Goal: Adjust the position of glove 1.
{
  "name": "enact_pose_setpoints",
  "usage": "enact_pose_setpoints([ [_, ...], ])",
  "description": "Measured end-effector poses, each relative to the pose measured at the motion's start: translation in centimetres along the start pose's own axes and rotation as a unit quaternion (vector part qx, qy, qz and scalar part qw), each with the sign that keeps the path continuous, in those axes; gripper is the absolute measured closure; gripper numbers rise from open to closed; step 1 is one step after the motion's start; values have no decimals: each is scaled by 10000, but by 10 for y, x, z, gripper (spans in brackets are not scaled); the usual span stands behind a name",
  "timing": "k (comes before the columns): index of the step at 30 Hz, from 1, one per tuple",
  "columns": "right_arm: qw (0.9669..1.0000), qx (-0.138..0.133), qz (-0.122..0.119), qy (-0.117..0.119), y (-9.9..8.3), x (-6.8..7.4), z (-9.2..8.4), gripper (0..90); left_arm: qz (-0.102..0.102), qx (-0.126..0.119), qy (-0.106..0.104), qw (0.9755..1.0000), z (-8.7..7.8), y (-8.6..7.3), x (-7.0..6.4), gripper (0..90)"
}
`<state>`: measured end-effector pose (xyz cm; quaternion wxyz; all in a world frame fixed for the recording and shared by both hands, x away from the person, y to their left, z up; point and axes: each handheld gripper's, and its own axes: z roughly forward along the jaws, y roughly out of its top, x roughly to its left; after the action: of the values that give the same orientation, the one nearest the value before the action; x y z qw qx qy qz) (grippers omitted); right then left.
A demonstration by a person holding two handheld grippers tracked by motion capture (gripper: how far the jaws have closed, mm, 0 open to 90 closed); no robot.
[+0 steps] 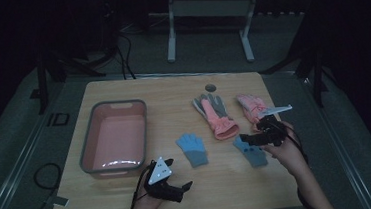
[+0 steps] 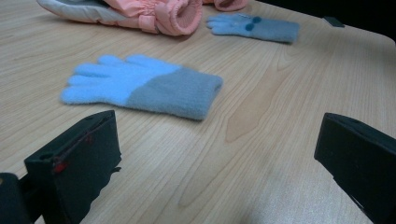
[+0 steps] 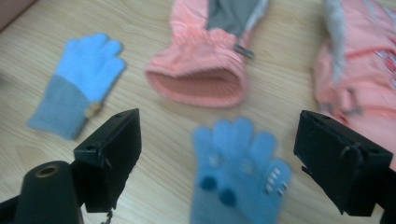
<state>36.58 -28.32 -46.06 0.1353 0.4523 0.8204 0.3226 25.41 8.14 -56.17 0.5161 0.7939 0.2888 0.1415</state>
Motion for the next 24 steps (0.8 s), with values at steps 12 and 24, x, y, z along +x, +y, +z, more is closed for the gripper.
enact_pose_setpoints([
  [12,9971,74,-650,386,25,34,29,219,11,10,-21,10000,0,0,0,4],
  [24,9899,396,-1112,788,41,65,60,257,22,-2,-70,10000,0,0,0,4],
])
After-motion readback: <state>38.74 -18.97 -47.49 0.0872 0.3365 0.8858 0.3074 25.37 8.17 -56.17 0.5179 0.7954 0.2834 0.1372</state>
